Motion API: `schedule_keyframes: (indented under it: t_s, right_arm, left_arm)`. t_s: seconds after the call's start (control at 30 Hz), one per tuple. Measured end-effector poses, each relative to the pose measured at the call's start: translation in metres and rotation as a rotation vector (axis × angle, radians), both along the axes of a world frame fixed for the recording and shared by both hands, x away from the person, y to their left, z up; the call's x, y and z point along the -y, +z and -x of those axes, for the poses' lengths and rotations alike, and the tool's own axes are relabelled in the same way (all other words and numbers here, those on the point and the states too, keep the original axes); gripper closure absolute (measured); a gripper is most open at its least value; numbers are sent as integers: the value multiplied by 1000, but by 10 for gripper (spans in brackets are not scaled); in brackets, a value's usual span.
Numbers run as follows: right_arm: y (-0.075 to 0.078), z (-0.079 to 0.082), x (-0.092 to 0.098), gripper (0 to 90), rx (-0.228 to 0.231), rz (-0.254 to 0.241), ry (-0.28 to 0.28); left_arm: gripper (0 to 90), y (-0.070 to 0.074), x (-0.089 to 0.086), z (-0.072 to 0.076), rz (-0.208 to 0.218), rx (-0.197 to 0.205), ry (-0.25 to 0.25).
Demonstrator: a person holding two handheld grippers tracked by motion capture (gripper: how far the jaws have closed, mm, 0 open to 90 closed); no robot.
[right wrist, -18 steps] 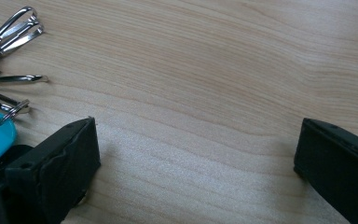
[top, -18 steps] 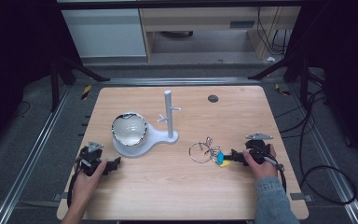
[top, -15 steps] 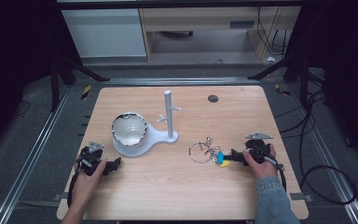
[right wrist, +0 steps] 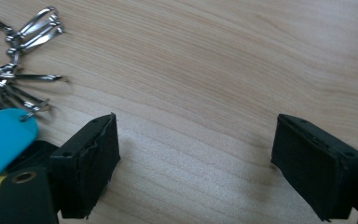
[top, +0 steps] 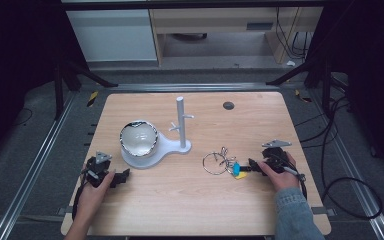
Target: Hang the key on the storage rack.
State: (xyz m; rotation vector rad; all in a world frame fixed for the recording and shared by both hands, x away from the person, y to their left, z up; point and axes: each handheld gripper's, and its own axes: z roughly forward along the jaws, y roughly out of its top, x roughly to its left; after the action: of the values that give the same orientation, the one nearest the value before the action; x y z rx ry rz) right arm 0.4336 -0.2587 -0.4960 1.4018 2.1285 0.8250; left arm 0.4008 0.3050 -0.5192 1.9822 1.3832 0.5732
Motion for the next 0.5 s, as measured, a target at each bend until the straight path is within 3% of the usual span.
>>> schedule_keyframes:
  t_s: [0.2, 0.3, 0.5]
  right_arm:
    - [10, 4, -2, 341, 7, -5, 75]
    - [15, 7, -6, 476, 2, -39, 129]
    - [16, 8, -22, 726, 6, -52, 239]
  left_arm:
    - [0, 0, 0, 0, 0, 0, 1]
    - [0, 0, 0, 0, 0, 0, 1]
    - [0, 0, 0, 0, 0, 0, 0]
